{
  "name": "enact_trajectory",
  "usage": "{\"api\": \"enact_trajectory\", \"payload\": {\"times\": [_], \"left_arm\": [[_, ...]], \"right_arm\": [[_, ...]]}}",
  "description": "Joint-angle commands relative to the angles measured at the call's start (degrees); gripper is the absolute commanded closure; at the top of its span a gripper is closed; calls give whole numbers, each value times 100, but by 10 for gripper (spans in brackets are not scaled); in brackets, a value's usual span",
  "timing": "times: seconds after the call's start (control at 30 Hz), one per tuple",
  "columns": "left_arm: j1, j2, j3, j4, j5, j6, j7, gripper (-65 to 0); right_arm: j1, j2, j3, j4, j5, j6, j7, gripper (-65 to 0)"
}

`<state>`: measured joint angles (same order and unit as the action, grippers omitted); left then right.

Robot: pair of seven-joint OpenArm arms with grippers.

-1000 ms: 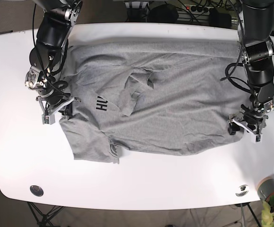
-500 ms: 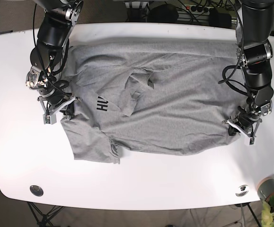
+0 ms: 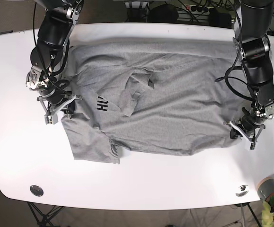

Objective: Fold the T-shirt properly
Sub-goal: 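Lift the shirt high with both grippers, letting it hang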

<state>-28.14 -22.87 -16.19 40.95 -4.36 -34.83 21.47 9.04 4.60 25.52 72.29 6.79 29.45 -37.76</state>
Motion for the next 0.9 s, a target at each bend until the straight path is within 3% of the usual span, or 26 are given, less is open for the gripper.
{"api": "enact_trajectory", "payload": {"times": [0.0, 0.23, 0.5, 0.7, 0.87], "left_arm": [[49, -117, -267, 947, -52, -3, 283, 0], [366, 50, -329, 2582, -52, -3, 1039, 0], [295, 243, -329, 3663, -43, 15, 1751, 0], [-267, 340, -320, 4164, -17, 24, 2279, 0], [-1050, 340, -320, 4235, -17, 24, 2631, 0]], "right_arm": [[261, 204, 2, 98, -33, -5, -26, -21], [771, 476, -7, 63, -33, 13, -255, -21], [1527, 863, -789, 72, -33, -13, -484, -21], [2494, 1065, -877, 63, -33, 13, -870, -21], [3408, 1311, -1317, 72, -15, 22, -1222, -21]]}}
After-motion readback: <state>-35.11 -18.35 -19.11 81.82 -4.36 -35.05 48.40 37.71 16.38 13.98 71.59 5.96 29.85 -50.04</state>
